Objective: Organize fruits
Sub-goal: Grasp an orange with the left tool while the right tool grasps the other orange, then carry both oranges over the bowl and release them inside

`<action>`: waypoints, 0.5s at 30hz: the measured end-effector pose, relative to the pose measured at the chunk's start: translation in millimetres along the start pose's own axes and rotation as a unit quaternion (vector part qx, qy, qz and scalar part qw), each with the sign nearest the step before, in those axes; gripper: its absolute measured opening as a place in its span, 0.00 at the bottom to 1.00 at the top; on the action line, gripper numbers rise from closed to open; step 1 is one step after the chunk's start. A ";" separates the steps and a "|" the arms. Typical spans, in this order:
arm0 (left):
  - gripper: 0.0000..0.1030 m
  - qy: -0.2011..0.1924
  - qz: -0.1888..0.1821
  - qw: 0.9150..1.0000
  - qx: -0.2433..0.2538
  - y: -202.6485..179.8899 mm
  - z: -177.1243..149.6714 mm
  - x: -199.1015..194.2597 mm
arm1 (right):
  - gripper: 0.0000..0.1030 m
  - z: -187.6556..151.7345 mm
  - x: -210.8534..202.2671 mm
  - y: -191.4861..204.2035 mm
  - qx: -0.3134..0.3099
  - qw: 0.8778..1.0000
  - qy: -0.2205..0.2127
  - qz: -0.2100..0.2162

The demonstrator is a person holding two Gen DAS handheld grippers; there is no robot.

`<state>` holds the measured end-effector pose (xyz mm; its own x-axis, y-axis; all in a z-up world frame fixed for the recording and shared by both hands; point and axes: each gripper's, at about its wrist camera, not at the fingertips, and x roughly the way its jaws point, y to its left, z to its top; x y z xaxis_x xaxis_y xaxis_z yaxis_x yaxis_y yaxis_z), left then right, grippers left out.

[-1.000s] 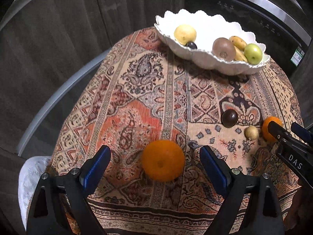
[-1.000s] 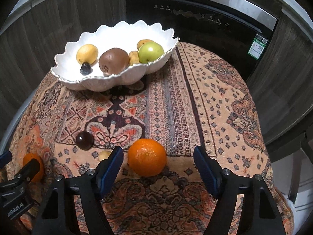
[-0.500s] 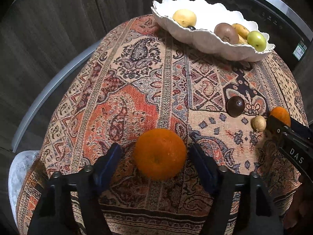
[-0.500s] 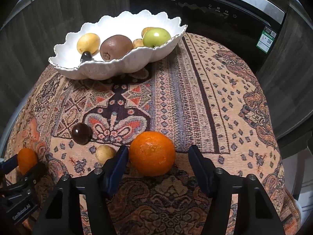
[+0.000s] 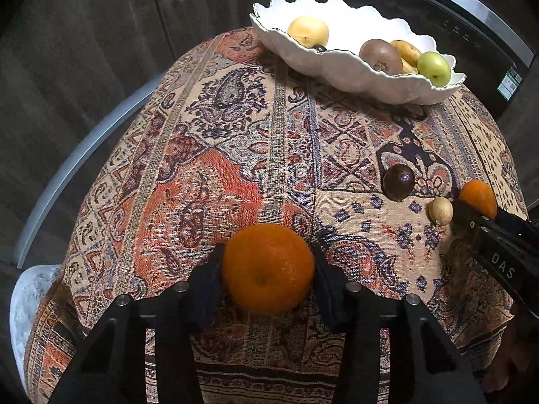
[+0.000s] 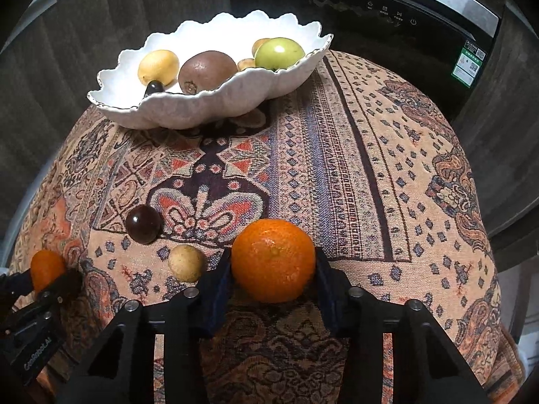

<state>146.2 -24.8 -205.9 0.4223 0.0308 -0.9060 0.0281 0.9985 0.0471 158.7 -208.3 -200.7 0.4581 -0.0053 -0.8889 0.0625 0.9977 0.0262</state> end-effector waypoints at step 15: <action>0.44 -0.014 0.003 1.000 0.004 0.6 3.0 -16.9 | 0.43 7.4 -18.9 1.5 -0.001 1.000 -0.018 -0.001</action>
<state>141.8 -24.8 -189.3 0.4482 0.0344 -0.8932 0.0334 0.9979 0.0552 156.7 -207.2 -180.4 0.4904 -0.0089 -0.8714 0.0619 0.9978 0.0247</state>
